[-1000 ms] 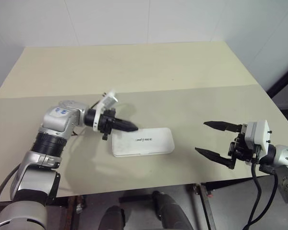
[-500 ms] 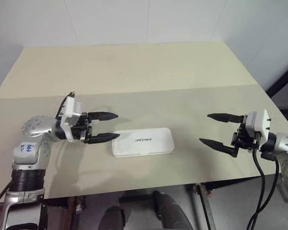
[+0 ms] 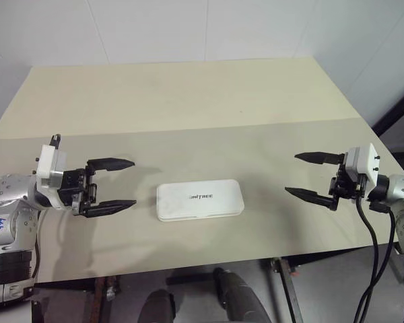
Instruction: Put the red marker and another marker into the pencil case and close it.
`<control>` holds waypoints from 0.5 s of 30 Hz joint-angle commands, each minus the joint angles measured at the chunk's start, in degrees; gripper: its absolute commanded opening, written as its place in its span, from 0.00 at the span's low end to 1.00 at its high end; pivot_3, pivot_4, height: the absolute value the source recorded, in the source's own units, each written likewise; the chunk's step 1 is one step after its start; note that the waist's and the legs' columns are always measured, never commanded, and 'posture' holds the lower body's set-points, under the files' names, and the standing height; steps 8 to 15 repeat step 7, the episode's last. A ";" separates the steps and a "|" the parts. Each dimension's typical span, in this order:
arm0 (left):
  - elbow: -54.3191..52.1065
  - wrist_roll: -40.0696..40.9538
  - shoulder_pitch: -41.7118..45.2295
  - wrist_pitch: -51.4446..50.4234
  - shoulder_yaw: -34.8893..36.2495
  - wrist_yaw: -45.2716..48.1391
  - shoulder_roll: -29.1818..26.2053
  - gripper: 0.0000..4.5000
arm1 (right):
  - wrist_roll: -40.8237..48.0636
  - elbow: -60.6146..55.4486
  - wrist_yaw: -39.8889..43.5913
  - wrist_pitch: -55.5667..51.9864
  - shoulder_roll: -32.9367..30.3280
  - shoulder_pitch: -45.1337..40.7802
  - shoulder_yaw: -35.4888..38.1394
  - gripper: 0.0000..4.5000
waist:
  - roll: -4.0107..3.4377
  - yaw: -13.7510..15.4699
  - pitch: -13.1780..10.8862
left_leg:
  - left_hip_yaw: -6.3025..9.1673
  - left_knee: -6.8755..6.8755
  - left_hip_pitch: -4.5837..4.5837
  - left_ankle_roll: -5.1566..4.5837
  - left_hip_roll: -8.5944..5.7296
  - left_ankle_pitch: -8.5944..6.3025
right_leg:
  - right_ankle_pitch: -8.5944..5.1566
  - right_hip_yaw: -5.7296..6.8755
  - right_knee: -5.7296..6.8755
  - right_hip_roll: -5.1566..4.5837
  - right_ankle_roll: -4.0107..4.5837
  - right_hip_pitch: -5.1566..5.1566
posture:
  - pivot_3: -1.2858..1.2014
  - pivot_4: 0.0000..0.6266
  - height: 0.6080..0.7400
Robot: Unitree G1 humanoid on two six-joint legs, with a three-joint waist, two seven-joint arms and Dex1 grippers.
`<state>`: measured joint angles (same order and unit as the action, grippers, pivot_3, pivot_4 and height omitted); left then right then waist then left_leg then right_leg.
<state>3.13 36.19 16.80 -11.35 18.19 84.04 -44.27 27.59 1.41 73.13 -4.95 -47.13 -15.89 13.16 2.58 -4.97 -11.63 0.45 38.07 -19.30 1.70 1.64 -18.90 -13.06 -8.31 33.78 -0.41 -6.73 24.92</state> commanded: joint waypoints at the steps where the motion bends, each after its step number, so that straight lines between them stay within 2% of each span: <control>1: 1.01 -0.13 -0.02 3.06 2.39 1.21 -2.42 0.99 | 4.23 -3.78 3.00 0.82 -1.25 2.77 3.90 1.00 | 0.00 0.03 0.00 | 0.00 0.00 -0.01 -0.01 0.00 -0.01 | 0.01 0.00 0.02 0.00 -0.02 0.03 | 0.52 0.24 1.00; 6: 1.98 0.31 -0.36 5.24 4.71 1.16 -4.05 0.99 | 7.56 -7.73 4.72 -0.67 -2.08 6.65 6.24 1.00 | 0.00 0.05 0.00 | -0.03 -0.01 0.00 -0.04 0.01 -0.06 | 0.00 0.01 0.06 0.00 -0.03 0.06 | 0.52 0.24 1.00; 15: 2.05 0.33 -0.61 5.48 5.12 0.97 -4.28 0.99 | 7.38 -7.97 4.10 -0.80 -2.03 6.85 6.19 1.00 | 0.00 0.05 0.00 | -0.05 0.00 0.00 -0.04 0.01 -0.06 | 0.00 0.01 0.06 -0.01 -0.02 0.06 | 0.52 0.24 1.00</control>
